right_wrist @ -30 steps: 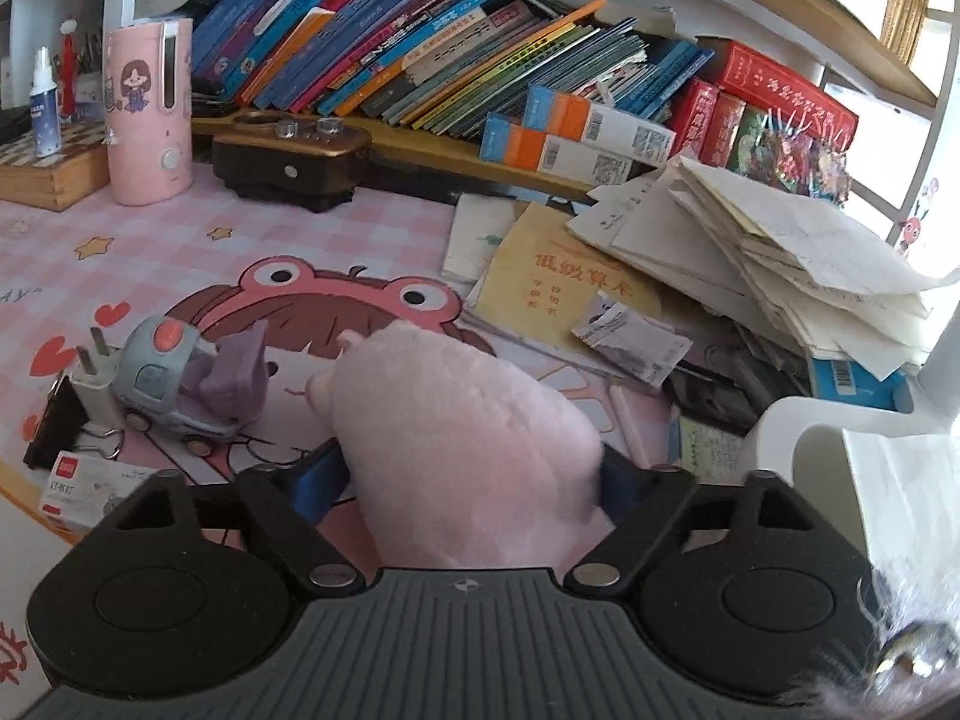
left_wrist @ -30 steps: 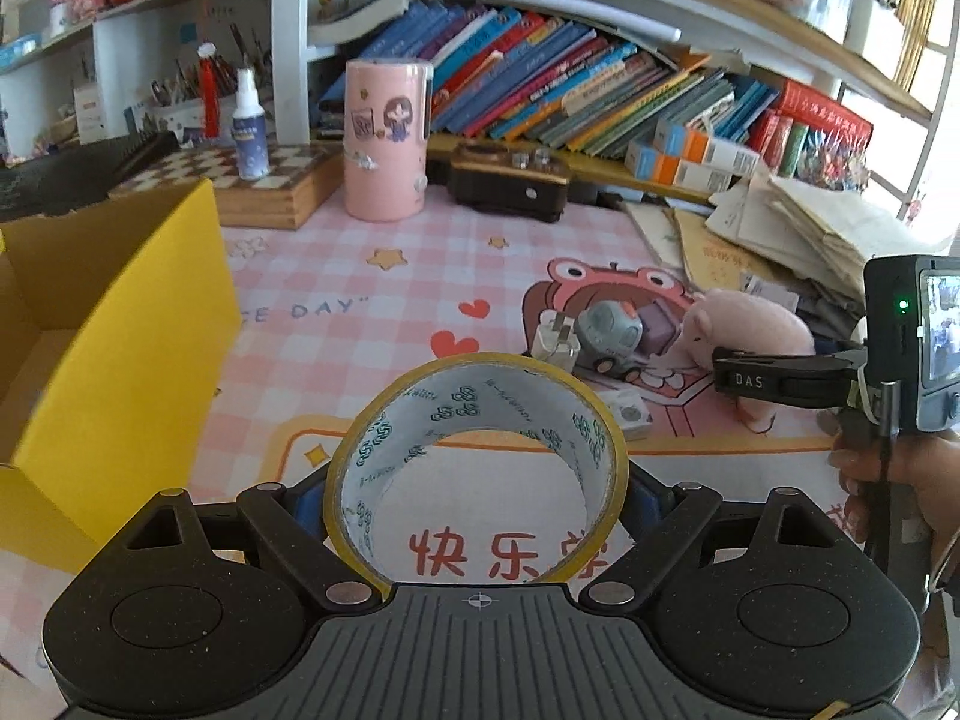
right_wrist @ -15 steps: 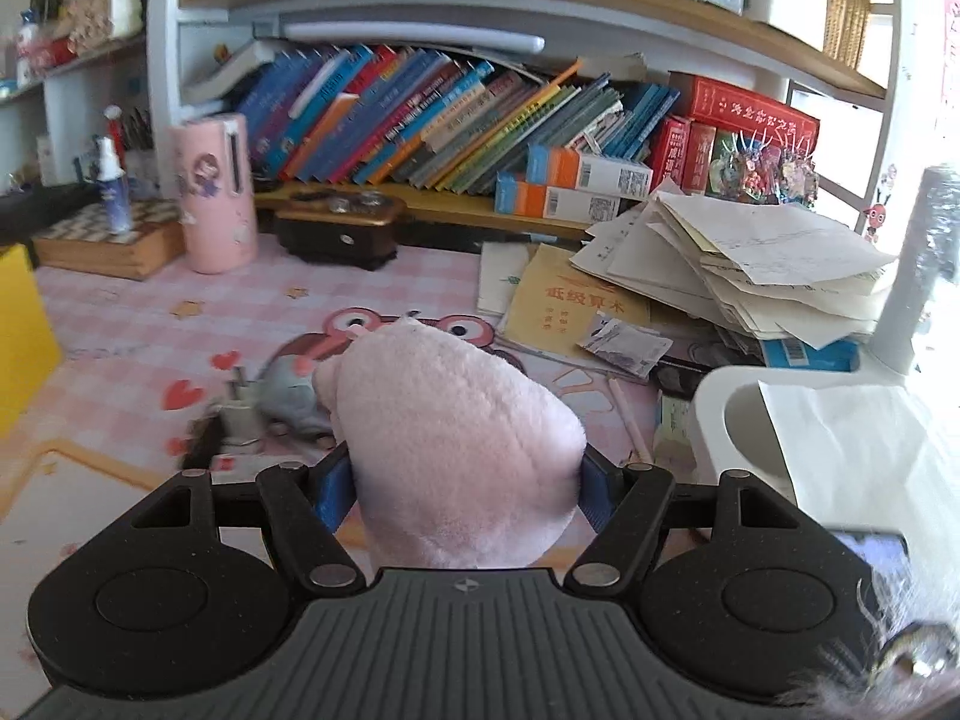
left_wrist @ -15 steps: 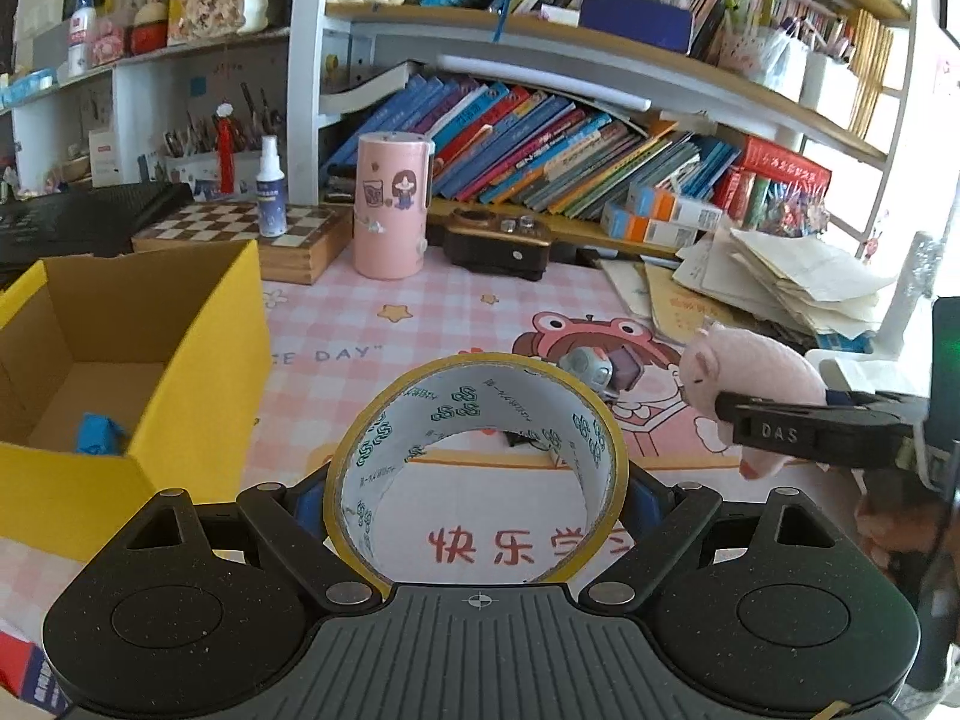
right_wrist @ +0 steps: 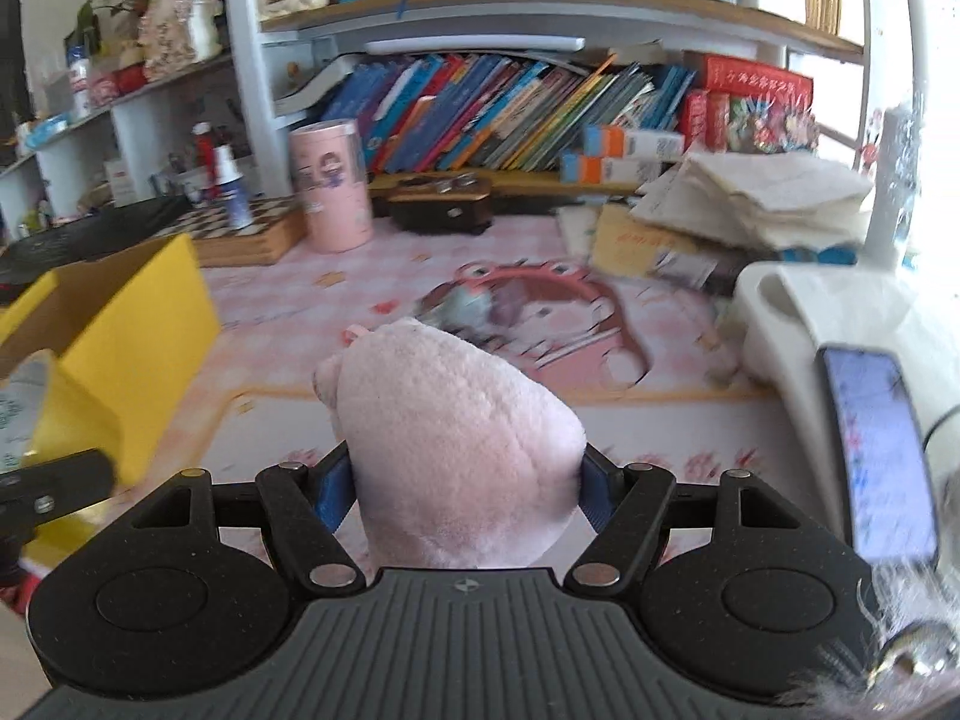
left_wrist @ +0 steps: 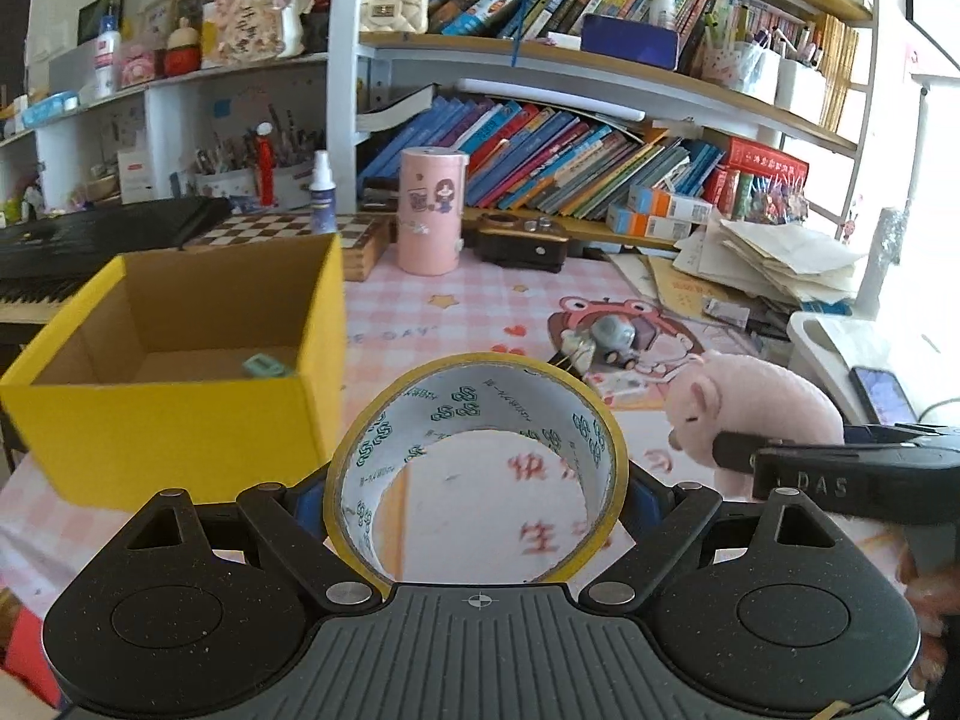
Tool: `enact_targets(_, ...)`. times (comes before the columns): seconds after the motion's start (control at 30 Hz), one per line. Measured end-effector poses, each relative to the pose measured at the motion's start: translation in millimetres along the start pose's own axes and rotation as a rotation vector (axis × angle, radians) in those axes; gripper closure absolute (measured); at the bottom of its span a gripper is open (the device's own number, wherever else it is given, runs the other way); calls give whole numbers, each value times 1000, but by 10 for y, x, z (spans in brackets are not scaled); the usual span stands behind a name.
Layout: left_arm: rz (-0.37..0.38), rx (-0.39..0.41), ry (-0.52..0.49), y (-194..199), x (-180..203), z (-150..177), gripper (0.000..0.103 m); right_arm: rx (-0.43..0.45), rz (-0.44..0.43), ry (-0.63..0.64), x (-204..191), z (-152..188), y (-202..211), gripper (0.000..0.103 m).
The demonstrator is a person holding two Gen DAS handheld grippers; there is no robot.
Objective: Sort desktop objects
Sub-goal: 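Hold the tape roll with the left tool while the right tool grasps the pink plush pig, then carry the tape roll and plush pig with both tools over the yellow box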
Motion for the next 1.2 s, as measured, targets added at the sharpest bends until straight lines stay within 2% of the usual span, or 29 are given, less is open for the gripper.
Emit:
enact_targets(0.4,-23,-47,-20,718,-589,518,13,-50,-27,63,-910,599,609,34)
enact_targets(0.63,-66,-63,-19,1100,-919,749,13,-93,-67,88,-1404,916,902,34)
enact_targets(1.2,-162,-79,38,1436,-1470,979,13,-166,-194,194,-2170,1164,1085,34)
Point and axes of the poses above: each gripper's, at about its wrist camera, not at the fingertips, and y roughly against the way its jaws point, x to its right, z to its underside, the point moved 5 cm from there along -y, roughly the way its jaws point, and after that the axes turned 6 degrees about x, right-handed, at the moved point
